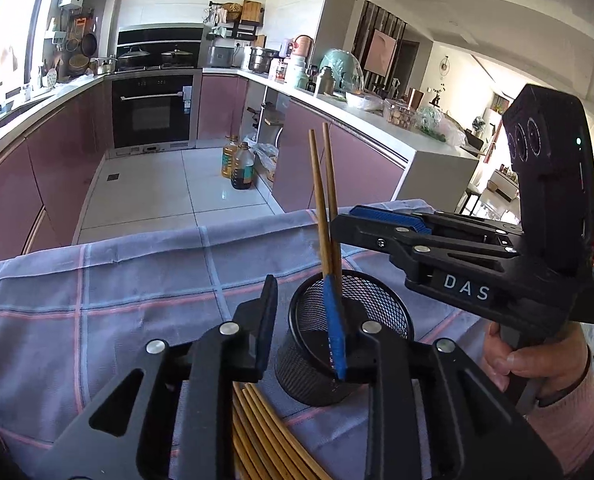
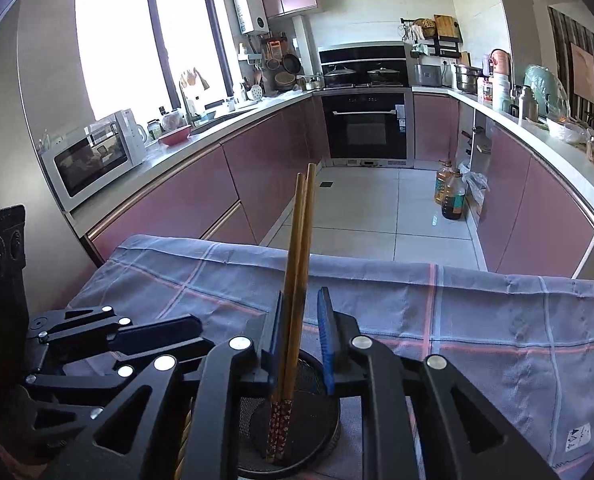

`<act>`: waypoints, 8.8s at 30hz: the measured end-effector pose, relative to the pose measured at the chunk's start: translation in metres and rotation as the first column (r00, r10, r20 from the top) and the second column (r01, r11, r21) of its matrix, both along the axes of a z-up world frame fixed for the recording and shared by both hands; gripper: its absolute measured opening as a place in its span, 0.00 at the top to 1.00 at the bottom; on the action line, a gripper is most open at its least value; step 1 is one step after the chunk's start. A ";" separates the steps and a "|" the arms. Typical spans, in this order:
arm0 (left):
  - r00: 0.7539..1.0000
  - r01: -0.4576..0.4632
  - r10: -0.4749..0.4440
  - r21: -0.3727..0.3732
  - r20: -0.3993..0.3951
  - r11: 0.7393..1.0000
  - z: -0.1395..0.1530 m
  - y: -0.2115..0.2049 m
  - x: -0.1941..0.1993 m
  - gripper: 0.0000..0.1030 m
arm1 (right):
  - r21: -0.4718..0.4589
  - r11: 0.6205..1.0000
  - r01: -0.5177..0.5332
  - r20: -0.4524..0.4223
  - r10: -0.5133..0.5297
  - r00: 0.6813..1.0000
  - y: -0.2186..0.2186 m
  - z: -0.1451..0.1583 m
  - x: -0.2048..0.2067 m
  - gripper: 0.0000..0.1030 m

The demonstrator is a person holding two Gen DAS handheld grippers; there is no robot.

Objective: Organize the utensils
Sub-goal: 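Open the right gripper to release the chopstick and withdraw, then close the right gripper on another chopstick from the pile, then raise the chopstick upright and lower it into the mesh holder, then open the right gripper to drop the chopstick and withdraw, then lower the right gripper onto a chopstick and close on it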

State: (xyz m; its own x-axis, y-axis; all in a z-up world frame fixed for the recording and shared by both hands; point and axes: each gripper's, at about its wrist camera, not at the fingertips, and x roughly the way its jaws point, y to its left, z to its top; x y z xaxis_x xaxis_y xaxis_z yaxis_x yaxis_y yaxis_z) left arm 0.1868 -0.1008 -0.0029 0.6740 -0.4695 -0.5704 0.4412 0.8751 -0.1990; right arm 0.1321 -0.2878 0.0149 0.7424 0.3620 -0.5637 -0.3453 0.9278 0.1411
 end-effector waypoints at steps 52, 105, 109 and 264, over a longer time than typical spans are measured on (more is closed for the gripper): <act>0.980 -0.031 0.075 0.233 -0.184 0.972 -0.111 0.058 -0.077 0.57 | -0.096 0.986 -0.134 -0.239 0.108 0.965 0.048 -0.109 -0.094 0.52; 0.969 0.019 0.024 0.174 -0.245 0.985 -0.117 0.056 -0.071 0.89 | -0.040 0.979 -0.198 -0.266 0.181 0.947 0.059 -0.108 -0.084 0.93; 0.968 0.032 0.011 0.168 -0.250 0.985 -0.118 0.055 -0.065 0.88 | -0.046 0.977 -0.208 -0.273 0.187 0.944 0.064 -0.110 -0.079 0.93; 0.983 -0.009 0.051 0.232 -0.178 0.973 -0.109 0.044 -0.082 0.60 | -0.063 0.974 -0.219 -0.252 0.197 0.947 0.055 -0.105 -0.109 0.68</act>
State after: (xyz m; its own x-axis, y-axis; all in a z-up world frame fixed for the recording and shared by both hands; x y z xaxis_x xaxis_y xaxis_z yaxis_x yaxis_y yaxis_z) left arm 0.1049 -0.0570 -0.1124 0.5610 -0.2931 -0.7742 0.3890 0.9189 -0.0660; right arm 0.0233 -0.2332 -0.0903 0.4927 0.4339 -0.7543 -0.4975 0.8516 0.1650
